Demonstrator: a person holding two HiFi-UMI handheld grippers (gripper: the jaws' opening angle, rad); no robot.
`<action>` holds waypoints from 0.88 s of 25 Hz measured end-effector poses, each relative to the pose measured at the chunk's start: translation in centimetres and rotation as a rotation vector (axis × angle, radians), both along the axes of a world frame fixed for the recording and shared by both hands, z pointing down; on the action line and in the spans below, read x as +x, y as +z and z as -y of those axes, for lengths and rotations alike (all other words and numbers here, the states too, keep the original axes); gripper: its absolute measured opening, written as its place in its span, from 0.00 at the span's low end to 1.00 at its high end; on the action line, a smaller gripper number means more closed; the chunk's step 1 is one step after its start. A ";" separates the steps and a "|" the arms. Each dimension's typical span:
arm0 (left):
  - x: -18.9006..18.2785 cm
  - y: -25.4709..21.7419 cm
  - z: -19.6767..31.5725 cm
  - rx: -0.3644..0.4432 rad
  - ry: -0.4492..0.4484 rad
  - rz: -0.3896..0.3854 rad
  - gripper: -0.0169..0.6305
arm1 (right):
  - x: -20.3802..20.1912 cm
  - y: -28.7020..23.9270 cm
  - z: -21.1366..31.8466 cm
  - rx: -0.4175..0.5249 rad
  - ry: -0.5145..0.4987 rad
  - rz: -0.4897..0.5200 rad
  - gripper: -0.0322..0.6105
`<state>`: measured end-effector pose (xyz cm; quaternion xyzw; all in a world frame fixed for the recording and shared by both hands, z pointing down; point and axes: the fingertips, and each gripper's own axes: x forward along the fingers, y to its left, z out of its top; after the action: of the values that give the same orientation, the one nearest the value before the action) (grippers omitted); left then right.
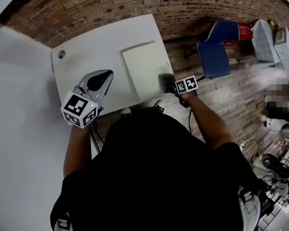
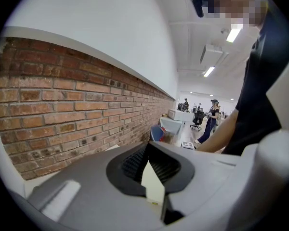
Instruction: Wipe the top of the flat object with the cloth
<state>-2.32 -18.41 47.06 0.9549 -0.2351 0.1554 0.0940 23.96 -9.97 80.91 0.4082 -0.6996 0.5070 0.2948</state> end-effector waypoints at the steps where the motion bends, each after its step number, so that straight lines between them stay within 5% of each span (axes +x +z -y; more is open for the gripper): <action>1: 0.1 0.0 0.0 0.000 0.000 -0.001 0.03 | 0.4 0.0 0.0 0.000 0.007 -0.002 0.07; 22: 0.2 0.0 -0.2 -0.004 -0.028 -0.004 0.03 | 3.4 -0.3 0.3 -0.001 0.041 -0.022 0.07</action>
<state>-2.10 -18.24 47.08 0.9516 -0.2479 0.1524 0.0985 27.38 -10.27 80.58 0.4276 -0.6876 0.5088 0.2923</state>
